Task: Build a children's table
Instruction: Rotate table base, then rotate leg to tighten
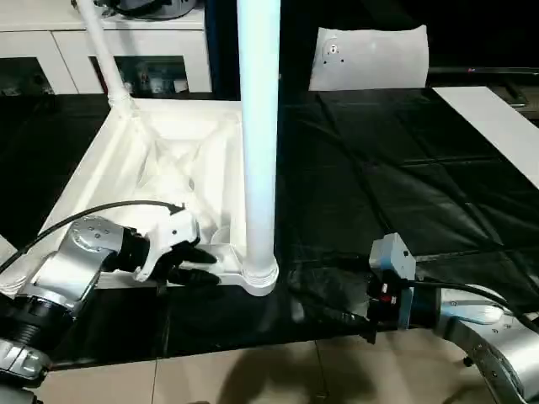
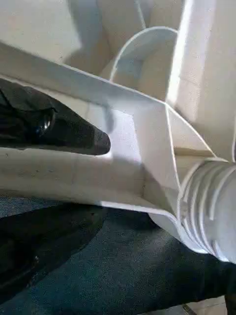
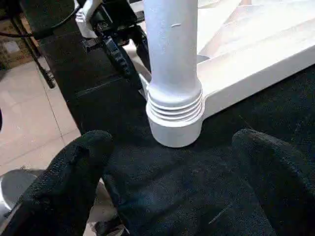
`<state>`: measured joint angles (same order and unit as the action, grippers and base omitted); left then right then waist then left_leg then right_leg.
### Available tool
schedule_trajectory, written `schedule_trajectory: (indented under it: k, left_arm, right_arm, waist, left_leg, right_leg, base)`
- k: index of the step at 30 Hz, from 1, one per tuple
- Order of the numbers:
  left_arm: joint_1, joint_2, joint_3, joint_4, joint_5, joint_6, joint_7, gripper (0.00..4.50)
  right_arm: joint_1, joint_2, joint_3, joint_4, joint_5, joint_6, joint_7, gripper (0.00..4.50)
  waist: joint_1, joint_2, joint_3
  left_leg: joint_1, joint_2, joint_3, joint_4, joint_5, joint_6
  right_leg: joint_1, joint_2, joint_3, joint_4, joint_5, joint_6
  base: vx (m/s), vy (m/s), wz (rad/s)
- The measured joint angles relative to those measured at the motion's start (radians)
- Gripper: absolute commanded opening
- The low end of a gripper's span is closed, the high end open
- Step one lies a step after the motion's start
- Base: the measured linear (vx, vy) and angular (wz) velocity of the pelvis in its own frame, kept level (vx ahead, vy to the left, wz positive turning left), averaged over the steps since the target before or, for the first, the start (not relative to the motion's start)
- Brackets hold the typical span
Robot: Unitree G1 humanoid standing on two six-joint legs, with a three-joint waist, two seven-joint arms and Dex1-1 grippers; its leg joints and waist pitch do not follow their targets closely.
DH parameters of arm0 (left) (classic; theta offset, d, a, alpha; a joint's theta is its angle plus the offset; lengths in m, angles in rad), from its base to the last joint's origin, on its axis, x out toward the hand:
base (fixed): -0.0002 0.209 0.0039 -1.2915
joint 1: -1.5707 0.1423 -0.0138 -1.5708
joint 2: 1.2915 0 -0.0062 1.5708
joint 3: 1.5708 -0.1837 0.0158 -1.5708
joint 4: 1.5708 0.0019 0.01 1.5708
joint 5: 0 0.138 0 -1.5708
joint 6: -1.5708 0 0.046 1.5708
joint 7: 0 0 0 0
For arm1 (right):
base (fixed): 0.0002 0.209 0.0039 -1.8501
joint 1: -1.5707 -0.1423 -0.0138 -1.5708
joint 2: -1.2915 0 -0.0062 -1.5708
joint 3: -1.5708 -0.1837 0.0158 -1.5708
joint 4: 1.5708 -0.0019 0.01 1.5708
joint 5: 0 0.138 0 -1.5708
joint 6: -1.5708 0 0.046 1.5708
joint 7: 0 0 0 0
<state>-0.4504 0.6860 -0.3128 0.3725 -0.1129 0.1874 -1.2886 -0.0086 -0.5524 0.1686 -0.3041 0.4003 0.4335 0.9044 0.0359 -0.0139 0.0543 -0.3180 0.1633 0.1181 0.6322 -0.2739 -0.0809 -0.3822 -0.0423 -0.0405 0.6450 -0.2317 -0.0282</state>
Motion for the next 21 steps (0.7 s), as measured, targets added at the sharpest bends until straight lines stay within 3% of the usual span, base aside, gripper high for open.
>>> schedule_trajectory:
  k: [13,21]
  left_arm:
    - [-0.014,-0.032,-0.001,0.046,0.002,-0.031,-0.038,0.49]
    - [-0.026,-0.075,-0.007,0.058,0.012,-0.074,-0.037,0.04]
  right_arm:
    - [-0.003,0.005,0.004,-0.003,0.001,0.039,-0.012,4.5]
    - [-0.091,0.038,0.004,0.085,-0.036,-0.041,-0.024,4.5]
  waist:
    - [0.008,0.001,0.001]
    - [0.002,-0.001,0.002]
  left_leg:
    - [0.0,0.002,0.003,-0.004,0.003,-0.004]
    - [0.0,0.003,0.005,-0.011,0.007,-0.004]
  right_leg:
    - [0.0,0.0,0.0,-0.001,0.0,0.0]
    - [-0.002,0.0,0.0,-0.003,0.001,-0.001]
  base:
    - [0.0,0.0,0.0]
    - [0.0,0.0,0.0]
